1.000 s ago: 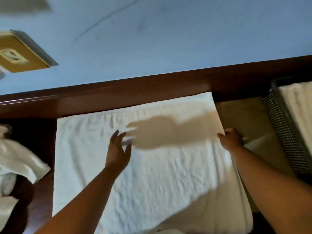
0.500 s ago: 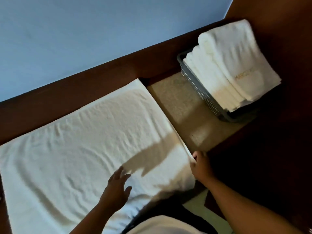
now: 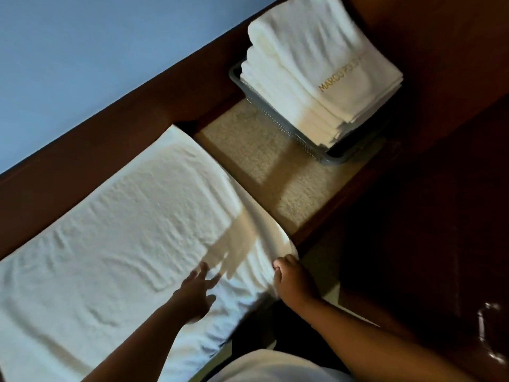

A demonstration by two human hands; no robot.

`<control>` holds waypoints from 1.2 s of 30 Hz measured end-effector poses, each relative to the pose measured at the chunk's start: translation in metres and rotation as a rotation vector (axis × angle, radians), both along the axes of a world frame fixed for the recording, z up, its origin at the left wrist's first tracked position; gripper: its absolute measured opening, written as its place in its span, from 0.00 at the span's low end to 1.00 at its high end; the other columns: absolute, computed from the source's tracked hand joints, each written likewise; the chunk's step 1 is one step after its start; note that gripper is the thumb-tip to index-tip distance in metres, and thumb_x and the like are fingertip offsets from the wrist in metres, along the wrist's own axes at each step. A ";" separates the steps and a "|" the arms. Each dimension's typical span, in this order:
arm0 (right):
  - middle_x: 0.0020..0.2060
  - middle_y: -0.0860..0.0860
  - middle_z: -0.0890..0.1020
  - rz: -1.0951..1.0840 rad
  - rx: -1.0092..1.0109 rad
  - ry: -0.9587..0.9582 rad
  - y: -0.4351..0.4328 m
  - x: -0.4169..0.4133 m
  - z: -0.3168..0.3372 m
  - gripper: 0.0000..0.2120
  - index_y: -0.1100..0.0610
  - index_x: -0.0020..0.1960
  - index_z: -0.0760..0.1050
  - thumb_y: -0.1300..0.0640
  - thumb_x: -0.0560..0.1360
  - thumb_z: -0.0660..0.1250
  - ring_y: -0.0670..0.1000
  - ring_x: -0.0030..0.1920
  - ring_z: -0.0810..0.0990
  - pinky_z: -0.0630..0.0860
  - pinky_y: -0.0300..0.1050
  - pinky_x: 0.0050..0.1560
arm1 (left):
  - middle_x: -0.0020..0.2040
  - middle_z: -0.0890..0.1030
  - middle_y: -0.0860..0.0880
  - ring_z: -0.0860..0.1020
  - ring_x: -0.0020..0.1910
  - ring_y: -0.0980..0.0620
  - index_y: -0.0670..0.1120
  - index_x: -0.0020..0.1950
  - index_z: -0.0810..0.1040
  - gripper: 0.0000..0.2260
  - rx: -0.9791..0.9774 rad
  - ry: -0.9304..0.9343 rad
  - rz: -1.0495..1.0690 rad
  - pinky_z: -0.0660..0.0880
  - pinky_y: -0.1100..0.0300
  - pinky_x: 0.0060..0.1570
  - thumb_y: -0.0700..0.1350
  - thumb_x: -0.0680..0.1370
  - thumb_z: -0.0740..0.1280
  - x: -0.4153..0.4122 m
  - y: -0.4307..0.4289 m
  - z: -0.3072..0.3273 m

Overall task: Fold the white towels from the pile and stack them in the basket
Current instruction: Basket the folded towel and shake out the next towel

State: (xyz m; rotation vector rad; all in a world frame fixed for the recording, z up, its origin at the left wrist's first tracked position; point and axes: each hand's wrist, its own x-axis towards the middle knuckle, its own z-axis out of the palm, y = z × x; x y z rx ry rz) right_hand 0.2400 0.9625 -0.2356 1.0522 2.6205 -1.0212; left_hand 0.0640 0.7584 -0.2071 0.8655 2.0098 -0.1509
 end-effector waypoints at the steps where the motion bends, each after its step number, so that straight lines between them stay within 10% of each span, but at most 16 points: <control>1: 0.50 0.53 0.77 0.030 -0.040 0.017 -0.003 0.002 -0.002 0.18 0.54 0.49 0.78 0.49 0.73 0.52 0.58 0.48 0.78 0.74 0.51 0.46 | 0.82 0.37 0.49 0.43 0.82 0.44 0.61 0.82 0.49 0.29 0.000 -0.010 -0.003 0.55 0.46 0.79 0.53 0.84 0.60 0.000 -0.003 0.000; 8: 0.52 0.54 0.79 0.042 -0.196 0.001 -0.002 0.015 -0.008 0.09 0.56 0.52 0.76 0.52 0.77 0.62 0.58 0.53 0.78 0.70 0.46 0.51 | 0.77 0.29 0.52 0.39 0.81 0.45 0.60 0.82 0.40 0.36 -0.009 0.011 -0.027 0.56 0.48 0.78 0.52 0.83 0.62 0.012 -0.012 0.001; 17: 0.66 0.55 0.72 0.292 0.197 -0.393 -0.003 0.036 -0.011 0.16 0.55 0.70 0.66 0.58 0.83 0.54 0.58 0.56 0.82 0.76 0.51 0.50 | 0.80 0.32 0.49 0.49 0.82 0.46 0.56 0.82 0.41 0.36 -0.051 -0.003 -0.130 0.59 0.52 0.77 0.52 0.83 0.63 0.012 -0.022 0.011; 28: 0.60 0.50 0.78 0.106 -0.124 0.100 -0.022 0.029 -0.010 0.26 0.51 0.64 0.79 0.44 0.75 0.51 0.55 0.58 0.79 0.76 0.48 0.56 | 0.83 0.43 0.54 0.61 0.79 0.48 0.60 0.82 0.48 0.33 -0.020 0.086 -0.169 0.68 0.53 0.72 0.54 0.82 0.63 0.012 -0.028 0.015; 36: 0.67 0.50 0.70 0.077 -0.051 -0.080 -0.043 -0.005 0.001 0.28 0.46 0.74 0.65 0.39 0.76 0.62 0.56 0.64 0.74 0.73 0.52 0.60 | 0.82 0.47 0.59 0.64 0.77 0.54 0.61 0.80 0.59 0.27 0.070 0.089 -0.124 0.67 0.58 0.71 0.54 0.82 0.62 0.008 -0.043 0.020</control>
